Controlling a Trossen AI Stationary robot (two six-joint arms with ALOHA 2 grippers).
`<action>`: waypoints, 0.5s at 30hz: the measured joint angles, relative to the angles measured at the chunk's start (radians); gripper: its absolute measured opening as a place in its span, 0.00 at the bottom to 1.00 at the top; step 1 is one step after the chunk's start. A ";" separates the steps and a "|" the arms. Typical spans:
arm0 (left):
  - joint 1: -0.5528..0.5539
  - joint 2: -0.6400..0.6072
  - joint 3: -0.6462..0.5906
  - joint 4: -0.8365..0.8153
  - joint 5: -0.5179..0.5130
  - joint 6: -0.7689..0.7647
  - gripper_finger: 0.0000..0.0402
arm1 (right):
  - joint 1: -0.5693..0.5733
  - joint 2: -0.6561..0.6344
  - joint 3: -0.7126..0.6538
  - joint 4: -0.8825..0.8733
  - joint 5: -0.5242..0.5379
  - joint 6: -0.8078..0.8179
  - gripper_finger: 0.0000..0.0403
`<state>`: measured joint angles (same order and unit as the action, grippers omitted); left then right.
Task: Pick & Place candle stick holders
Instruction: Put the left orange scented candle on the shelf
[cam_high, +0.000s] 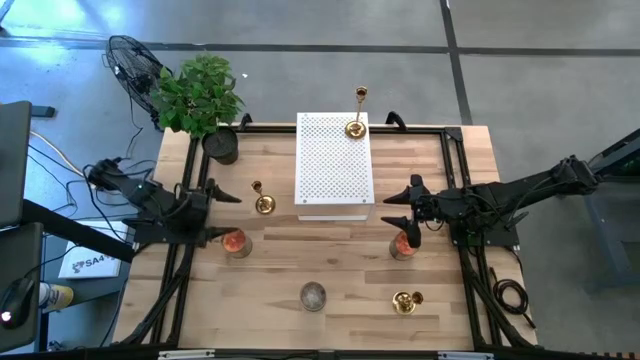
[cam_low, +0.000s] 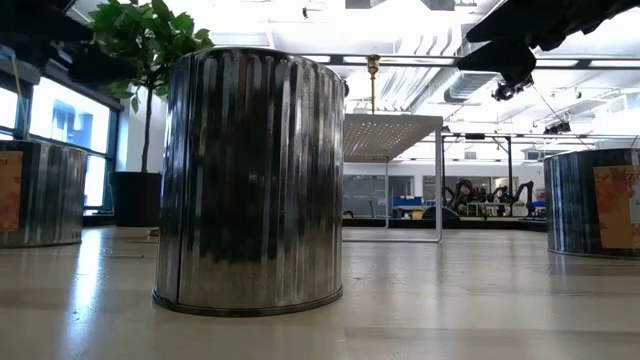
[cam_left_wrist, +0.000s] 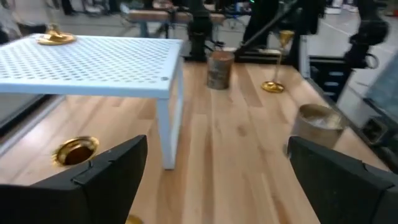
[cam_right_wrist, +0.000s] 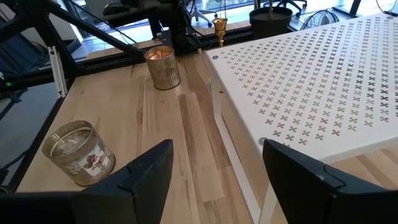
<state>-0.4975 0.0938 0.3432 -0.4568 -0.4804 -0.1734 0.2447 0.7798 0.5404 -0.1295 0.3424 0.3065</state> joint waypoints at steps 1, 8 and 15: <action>0.000 0.012 0.021 -0.026 0.018 -0.005 0.95 | 0.000 0.000 0.000 0.000 0.000 0.000 0.60; 0.000 0.226 0.193 -0.213 0.073 -0.206 0.95 | 0.000 0.031 0.001 -0.002 0.008 -0.007 0.60; 0.000 0.520 0.353 -0.467 0.167 -0.454 0.94 | 0.000 0.074 0.001 0.014 0.015 -0.018 0.60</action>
<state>-0.4976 0.6142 0.6964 -0.9237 -0.3133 -0.6270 0.2443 0.8539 0.5411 -0.1155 0.3577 0.2887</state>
